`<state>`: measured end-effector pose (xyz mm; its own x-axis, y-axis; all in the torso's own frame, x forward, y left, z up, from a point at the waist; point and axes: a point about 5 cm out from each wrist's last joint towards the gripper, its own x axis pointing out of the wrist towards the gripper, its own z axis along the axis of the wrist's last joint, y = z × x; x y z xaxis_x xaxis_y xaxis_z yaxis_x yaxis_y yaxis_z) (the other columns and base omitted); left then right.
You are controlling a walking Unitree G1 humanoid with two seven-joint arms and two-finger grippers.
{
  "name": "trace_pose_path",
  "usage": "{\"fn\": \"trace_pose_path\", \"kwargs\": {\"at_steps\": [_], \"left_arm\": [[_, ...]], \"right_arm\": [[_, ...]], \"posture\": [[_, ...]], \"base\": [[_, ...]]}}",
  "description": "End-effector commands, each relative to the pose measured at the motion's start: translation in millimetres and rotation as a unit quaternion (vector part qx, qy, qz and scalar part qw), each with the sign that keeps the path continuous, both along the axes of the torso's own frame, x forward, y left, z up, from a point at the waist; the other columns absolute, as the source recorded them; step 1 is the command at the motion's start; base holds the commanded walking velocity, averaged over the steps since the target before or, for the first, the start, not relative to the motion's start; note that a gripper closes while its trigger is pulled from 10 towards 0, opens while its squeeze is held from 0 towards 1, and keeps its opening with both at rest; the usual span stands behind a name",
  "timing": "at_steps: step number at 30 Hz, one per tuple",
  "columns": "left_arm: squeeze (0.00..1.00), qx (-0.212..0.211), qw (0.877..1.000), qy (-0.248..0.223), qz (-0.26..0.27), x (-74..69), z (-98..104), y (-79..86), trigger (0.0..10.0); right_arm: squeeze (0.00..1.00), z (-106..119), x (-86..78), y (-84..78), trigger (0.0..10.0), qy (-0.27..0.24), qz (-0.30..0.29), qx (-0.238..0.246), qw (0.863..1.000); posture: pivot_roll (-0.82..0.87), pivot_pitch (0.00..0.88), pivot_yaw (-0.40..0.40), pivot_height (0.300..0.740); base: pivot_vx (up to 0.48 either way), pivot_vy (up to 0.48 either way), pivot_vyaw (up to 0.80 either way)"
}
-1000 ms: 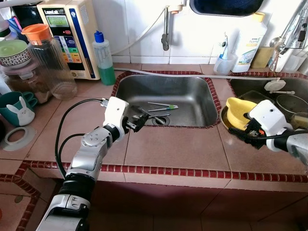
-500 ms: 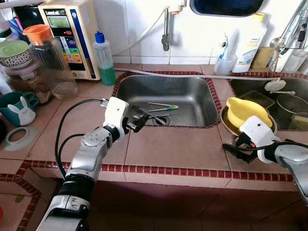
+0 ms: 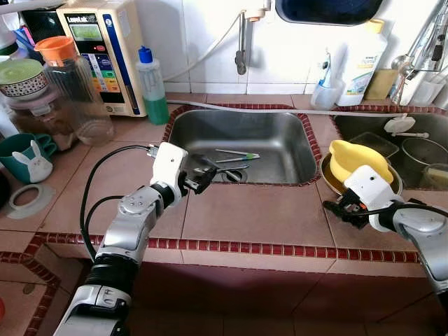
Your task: Kitchen organization
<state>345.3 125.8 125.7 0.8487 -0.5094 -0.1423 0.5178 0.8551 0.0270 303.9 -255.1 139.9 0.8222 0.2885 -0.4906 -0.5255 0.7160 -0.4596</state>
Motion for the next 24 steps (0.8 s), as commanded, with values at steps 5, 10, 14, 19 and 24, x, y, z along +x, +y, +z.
{"fn": "trace_pose_path", "kwargs": {"at_steps": [5, 10, 14, 19, 24], "left_arm": [[0.00, 0.004, 1.000, -0.003, -0.006, -0.7, 3, -0.7, 10.0], [0.00, 0.004, 1.000, -0.004, -0.007, -0.8, 3, -0.9, 10.0], [0.00, 0.004, 1.000, -0.004, -0.007, -0.8, 3, -0.5, 10.0], [0.00, 0.007, 1.000, -0.003, -0.007, -0.8, 3, 1.0, 10.0], [0.00, 0.008, 1.000, -0.003, -0.008, -0.8, 3, 1.6, 10.0]], "right_arm": [[0.00, 6, 3.8, 1.6, 0.0, -0.016, 0.004, 0.000, 1.000], [0.00, 9, 3.8, 4.9, 0.0, -0.019, 0.008, 0.003, 1.000], [0.00, 10, 1.2, 7.3, 0.0, -0.016, 0.013, 0.006, 1.000], [0.00, 11, -3.7, 9.2, 0.0, -0.005, 0.008, 0.010, 1.000], [0.00, 8, -15.3, 18.9, 0.0, 0.017, 0.023, 0.020, 0.999]], "posture": [[0.08, 0.000, 0.054, 0.740], [0.08, 0.000, 0.056, 0.740], [0.08, 0.000, 0.059, 0.740], [0.08, 0.000, 0.060, 0.740], [0.08, 0.000, 0.064, 0.740]], "base": [[0.000, 0.000, 0.00], [0.000, 0.000, 0.00], [0.000, 0.000, 0.00], [0.000, 0.000, 0.00], [0.000, 0.000, 0.00]]}}
